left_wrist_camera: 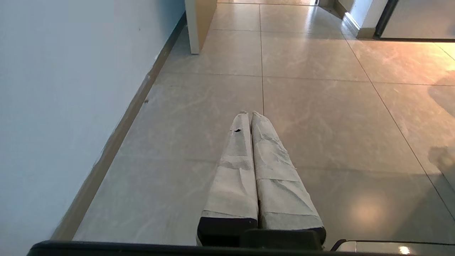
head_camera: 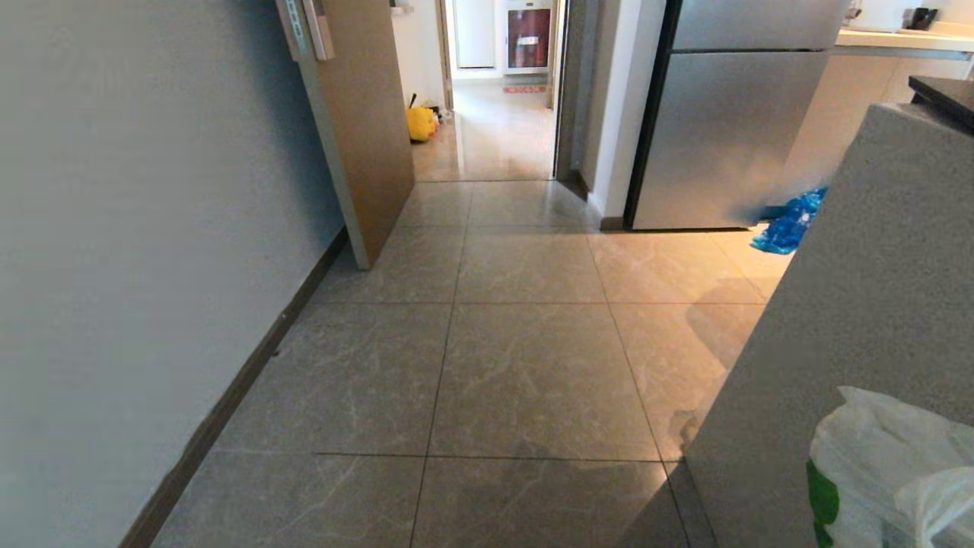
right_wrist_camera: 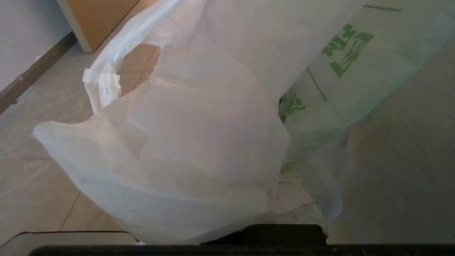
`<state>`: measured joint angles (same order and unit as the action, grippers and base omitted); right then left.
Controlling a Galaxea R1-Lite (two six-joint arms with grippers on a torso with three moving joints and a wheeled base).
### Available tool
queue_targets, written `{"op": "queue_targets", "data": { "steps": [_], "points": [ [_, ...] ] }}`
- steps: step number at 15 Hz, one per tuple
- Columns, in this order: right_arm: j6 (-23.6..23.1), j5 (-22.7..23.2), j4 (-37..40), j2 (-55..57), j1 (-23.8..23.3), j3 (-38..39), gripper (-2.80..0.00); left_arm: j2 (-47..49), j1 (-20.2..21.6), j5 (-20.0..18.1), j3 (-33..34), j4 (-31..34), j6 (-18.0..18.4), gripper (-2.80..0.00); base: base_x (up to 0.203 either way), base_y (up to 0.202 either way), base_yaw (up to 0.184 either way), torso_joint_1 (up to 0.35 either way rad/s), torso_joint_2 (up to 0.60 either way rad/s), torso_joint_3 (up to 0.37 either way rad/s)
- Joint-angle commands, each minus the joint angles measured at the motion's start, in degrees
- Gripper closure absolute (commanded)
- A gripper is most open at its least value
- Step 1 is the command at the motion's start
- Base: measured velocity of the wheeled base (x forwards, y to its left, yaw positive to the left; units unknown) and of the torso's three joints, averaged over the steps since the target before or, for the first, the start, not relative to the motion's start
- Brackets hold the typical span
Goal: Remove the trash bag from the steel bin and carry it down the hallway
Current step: Put the trash bag at the door
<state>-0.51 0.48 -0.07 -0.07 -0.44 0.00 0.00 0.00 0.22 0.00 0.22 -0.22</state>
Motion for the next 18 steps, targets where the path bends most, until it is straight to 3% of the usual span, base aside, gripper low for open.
{"op": "queue_targets", "data": {
  "steps": [1,18],
  "points": [
    [-0.02,0.01,-0.01,0.07,0.0,0.0,0.0,0.0,0.0,0.04,0.0,0.04,-0.04,0.0,0.192,0.0,-0.001,0.006,0.0,0.002],
    [-0.02,0.05,-0.01,0.07,0.0,0.0,0.0,0.0,0.0,0.04,0.0,0.04,-0.04,0.0,0.189,0.0,0.002,0.002,0.0,0.002]
  ]
}}
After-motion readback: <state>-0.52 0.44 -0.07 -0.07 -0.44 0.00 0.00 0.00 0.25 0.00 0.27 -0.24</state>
